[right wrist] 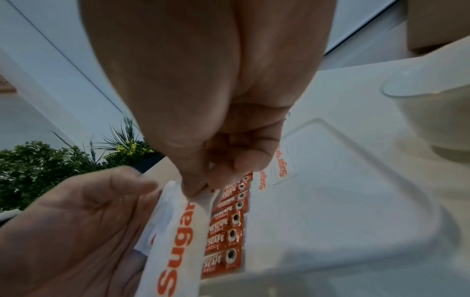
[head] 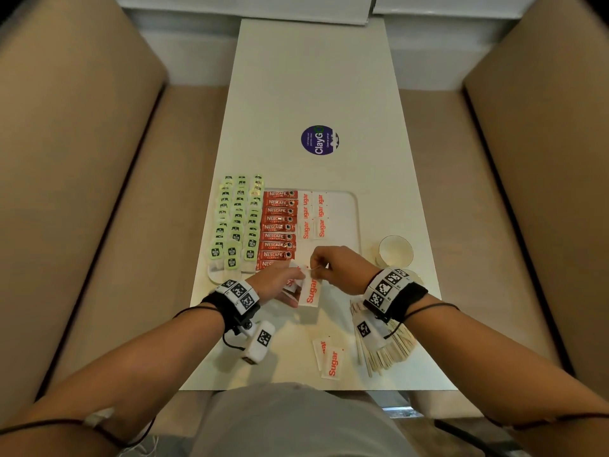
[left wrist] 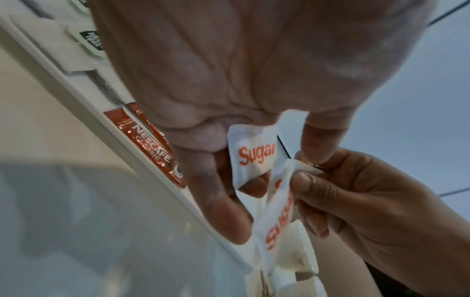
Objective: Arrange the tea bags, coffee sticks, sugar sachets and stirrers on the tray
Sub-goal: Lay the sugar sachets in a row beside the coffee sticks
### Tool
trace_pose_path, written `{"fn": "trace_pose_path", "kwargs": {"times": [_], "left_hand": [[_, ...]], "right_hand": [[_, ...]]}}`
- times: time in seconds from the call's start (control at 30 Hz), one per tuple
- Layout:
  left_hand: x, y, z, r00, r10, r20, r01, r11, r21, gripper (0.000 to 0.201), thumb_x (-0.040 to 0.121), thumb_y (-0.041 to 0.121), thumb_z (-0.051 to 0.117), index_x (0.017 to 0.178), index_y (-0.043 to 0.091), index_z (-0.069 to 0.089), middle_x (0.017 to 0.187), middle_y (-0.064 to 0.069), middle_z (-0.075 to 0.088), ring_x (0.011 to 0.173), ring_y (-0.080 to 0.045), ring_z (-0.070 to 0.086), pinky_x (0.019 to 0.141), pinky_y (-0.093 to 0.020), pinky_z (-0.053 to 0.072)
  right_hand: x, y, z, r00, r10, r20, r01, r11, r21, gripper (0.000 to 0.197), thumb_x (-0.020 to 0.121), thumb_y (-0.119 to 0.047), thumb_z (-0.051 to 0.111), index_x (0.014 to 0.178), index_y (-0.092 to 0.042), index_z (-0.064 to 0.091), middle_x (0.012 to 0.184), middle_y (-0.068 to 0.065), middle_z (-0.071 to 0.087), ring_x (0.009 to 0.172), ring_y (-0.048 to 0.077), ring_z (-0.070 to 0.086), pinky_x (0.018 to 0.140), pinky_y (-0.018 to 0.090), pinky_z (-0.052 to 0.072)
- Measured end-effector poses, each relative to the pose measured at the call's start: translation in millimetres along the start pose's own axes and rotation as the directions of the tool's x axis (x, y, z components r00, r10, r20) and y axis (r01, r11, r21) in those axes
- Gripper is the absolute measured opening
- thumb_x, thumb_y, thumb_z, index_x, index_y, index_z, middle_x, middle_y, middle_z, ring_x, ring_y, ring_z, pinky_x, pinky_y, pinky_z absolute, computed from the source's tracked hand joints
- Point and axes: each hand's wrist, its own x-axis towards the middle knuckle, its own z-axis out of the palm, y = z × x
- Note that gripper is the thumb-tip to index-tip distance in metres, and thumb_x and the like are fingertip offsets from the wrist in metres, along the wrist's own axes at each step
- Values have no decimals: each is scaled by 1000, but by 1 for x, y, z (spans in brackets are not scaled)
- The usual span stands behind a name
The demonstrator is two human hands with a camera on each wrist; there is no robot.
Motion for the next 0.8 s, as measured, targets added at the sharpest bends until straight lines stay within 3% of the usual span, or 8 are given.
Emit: {"fn": "trace_pose_path", "kwargs": {"times": [0.07, 0.17, 0.3, 0.4, 0.53, 0.63, 0.7, 0.8], "left_hand": [[-1, 1, -4, 999, 47, 24, -46, 999, -14, 11, 99, 15, 59, 110, 16, 61, 107, -12, 71, 96, -26, 70, 68, -38, 62], [-1, 2, -9, 992, 125, 31, -128, 988, 91, 27, 88, 3, 73, 106, 18, 61, 101, -6, 73, 92, -19, 72, 70, -33, 61], [1, 1, -16, 984, 176, -16, -168, 960, 224, 34, 79, 2, 80, 106, 14, 64, 102, -10, 74, 97, -26, 72, 79, -41, 62], [2, -1, -21, 983, 179, -38, -162, 948, 274, 34, 81, 3, 78, 110, 14, 64, 104, -11, 73, 97, -26, 70, 78, -41, 60], [1, -2, -25, 991, 133, 14, -133, 972, 194, 32, 89, -5, 65, 117, 9, 60, 105, -10, 76, 97, -19, 73, 69, -21, 54], [1, -4, -30, 994, 108, -11, -104, 975, 194, 26, 86, 5, 67, 110, 17, 64, 106, -5, 77, 106, -23, 71, 78, -29, 53], [2, -5, -33, 993, 106, -48, -97, 981, 167, 22, 85, 11, 67, 106, 18, 68, 100, 0, 78, 102, -21, 72, 89, -38, 54], [2, -3, -32, 990, 58, -129, -54, 998, 35, 18, 96, 1, 55, 100, 14, 67, 88, -1, 78, 88, -21, 74, 82, -38, 60]], "right_hand": [[5, -5, -3, 999, -16, -29, 15, 1000, -9, 6, 99, -20, 62, 93, -18, 59, 100, -9, 67, 86, 10, 60, 71, 18, 45], [12, -11, -7, 998, -30, -52, 29, 1000, -6, 8, 97, -21, 64, 91, -21, 59, 95, -9, 67, 80, 5, 58, 70, 20, 46], [20, -18, -11, 998, -37, -58, 38, 999, 14, 6, 99, -22, 62, 96, -16, 63, 91, -10, 64, 77, 1, 55, 67, 17, 41], [24, -18, -14, 998, -28, -58, 29, 999, 18, 11, 100, -18, 59, 104, -13, 68, 98, -4, 68, 79, 3, 56, 70, 20, 43], [26, -17, -21, 993, -14, -119, 14, 1000, -7, 16, 102, -20, 58, 109, -13, 70, 94, -5, 67, 71, -1, 53, 65, 17, 38], [28, -13, -26, 980, 9, -200, -11, 1000, -7, 16, 102, -21, 58, 109, -15, 70, 96, -7, 65, 81, 7, 56, 71, 21, 39], [29, -11, -27, 976, 30, -214, -26, 999, 25, 14, 101, -21, 58, 107, -16, 70, 96, -8, 64, 79, 3, 54, 72, 23, 39], [30, -10, -28, 985, 43, -169, -34, 998, 55, 15, 102, -21, 57, 109, -16, 71, 96, -11, 63, 76, -3, 52, 68, 18, 38]]}}
